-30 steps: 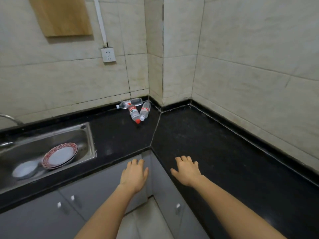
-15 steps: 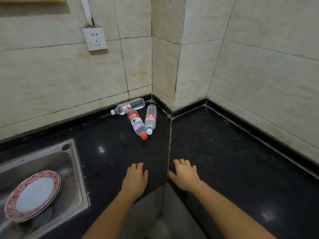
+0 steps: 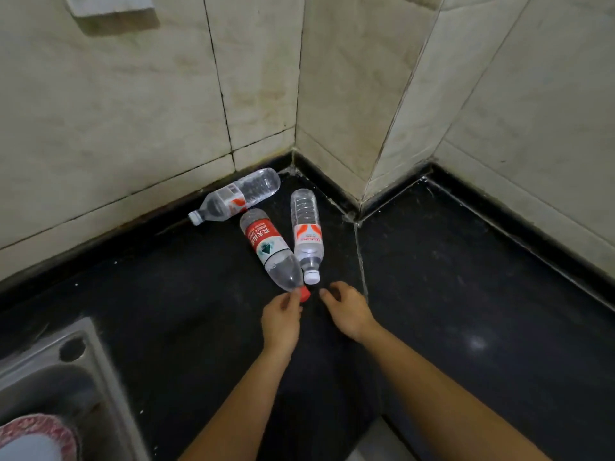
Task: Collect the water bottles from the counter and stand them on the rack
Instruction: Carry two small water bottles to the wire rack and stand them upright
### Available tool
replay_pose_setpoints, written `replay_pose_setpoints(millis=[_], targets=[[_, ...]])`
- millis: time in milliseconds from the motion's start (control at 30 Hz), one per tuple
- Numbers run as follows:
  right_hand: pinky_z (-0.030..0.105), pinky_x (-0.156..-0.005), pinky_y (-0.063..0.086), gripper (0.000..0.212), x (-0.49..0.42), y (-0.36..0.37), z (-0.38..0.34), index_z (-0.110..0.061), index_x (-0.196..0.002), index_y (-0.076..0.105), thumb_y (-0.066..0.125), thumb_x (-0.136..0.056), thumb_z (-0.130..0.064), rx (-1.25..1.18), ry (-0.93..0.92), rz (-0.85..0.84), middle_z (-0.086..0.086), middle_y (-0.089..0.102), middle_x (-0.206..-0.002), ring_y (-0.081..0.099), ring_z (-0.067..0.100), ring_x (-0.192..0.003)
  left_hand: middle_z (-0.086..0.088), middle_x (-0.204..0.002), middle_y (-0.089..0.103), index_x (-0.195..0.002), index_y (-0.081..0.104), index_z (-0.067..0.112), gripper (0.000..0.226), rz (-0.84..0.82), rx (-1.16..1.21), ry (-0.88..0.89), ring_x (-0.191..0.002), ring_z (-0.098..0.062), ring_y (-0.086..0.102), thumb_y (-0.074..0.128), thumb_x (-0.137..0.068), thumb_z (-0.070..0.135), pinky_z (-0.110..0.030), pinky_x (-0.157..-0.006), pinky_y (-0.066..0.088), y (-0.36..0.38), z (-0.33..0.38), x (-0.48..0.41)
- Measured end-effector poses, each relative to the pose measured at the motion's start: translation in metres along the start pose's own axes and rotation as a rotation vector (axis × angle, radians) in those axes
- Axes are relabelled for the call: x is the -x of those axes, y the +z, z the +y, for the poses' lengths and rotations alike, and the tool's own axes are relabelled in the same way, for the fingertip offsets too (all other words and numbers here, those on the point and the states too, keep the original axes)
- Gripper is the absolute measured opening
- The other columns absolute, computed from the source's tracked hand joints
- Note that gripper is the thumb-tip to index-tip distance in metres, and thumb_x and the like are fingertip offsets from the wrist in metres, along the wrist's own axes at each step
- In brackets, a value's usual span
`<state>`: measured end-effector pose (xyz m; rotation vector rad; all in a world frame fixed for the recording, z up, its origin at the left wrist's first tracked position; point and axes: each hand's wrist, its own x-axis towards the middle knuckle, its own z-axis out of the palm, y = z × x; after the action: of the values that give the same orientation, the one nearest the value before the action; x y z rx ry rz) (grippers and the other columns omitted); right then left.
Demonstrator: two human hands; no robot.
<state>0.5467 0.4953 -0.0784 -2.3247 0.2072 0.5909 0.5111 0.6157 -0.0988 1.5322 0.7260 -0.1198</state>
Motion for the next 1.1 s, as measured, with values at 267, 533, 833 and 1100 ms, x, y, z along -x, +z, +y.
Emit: replay_pose_setpoints(millis=[267,533,833,1100], targets=[[0.034,-0.084,0.053,0.039,-0.042,0.016,-0.022,-0.007,-0.097,0.070,0.055,-0.093,-0.043,-0.349,0.153,-0.009,0.006,0.070,-0.094,0.065,0.019,-0.091,-0.016,-0.107,0.069,-0.114,0.061,0.002,0.034,-0.167,0.474,-0.378,-0.096,-0.021,0.068,0.060,-0.091,0.027,-0.026,-0.078,0.054,0.008,-0.003,-0.026],[0.025,-0.072,0.047,0.034,-0.041,0.017,-0.023,-0.013,-0.102,0.067,0.055,-0.093,-0.043,-0.480,0.239,-0.046,0.004,0.069,-0.102,0.063,0.015,-0.093,-0.014,-0.105,0.070,-0.113,0.062,0.004,0.031,-0.194,0.428,-0.359,-0.096,-0.020,0.069,0.055,-0.094,0.027,-0.034,-0.088,0.054,0.008,-0.005,-0.025],[0.037,-0.086,0.051,0.026,0.044,0.008,0.019,-0.010,-0.102,0.057,0.054,-0.096,-0.035,-0.422,0.324,0.003,0.005,0.061,-0.099,0.059,0.019,-0.093,-0.013,-0.067,0.069,-0.066,0.071,0.008,0.025,0.078,-0.188,-0.134,-0.070,-0.028,0.069,0.075,-0.078,0.029,-0.040,-0.073,0.058,-0.032,-0.017,0.034],[0.032,-0.062,0.046,0.023,0.111,-0.048,0.034,-0.007,-0.084,0.057,0.071,-0.079,-0.025,-0.301,0.073,0.426,0.002,0.062,-0.076,0.057,0.015,-0.069,0.000,-0.054,0.057,-0.061,0.063,0.011,0.026,0.206,-0.513,0.300,-0.050,-0.010,0.050,0.069,-0.082,0.025,-0.021,-0.049,0.032,-0.058,0.023,0.088]])
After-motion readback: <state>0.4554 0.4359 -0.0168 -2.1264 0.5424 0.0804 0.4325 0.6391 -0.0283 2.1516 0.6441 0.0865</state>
